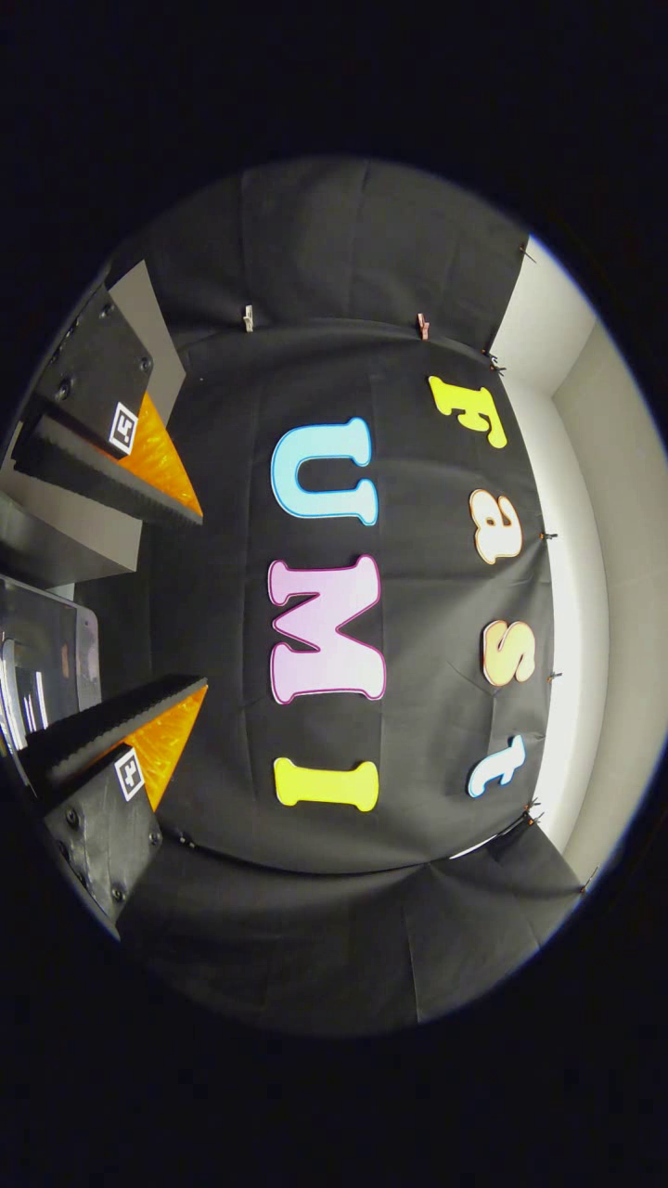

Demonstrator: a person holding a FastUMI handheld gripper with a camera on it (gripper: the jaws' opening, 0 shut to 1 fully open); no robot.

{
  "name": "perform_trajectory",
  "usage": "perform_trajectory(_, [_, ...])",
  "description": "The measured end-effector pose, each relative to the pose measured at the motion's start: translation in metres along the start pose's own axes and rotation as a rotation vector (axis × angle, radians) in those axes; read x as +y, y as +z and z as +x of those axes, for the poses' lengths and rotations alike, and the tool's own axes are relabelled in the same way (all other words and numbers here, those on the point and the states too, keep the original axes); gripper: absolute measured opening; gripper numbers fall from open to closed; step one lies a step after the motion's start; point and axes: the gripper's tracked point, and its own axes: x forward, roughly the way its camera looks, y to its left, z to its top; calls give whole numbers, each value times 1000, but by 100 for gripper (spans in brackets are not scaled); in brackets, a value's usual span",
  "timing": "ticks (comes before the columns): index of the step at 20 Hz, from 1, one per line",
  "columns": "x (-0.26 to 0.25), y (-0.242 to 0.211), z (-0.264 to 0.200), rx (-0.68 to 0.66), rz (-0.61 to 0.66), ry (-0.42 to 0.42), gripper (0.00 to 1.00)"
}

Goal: Put the clothes into the washing machine and then close the washing machine lid.

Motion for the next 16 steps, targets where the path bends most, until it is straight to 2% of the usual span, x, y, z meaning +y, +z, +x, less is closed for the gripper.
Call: perform_trajectory(16, [5,0,-15,5,17,7,99])
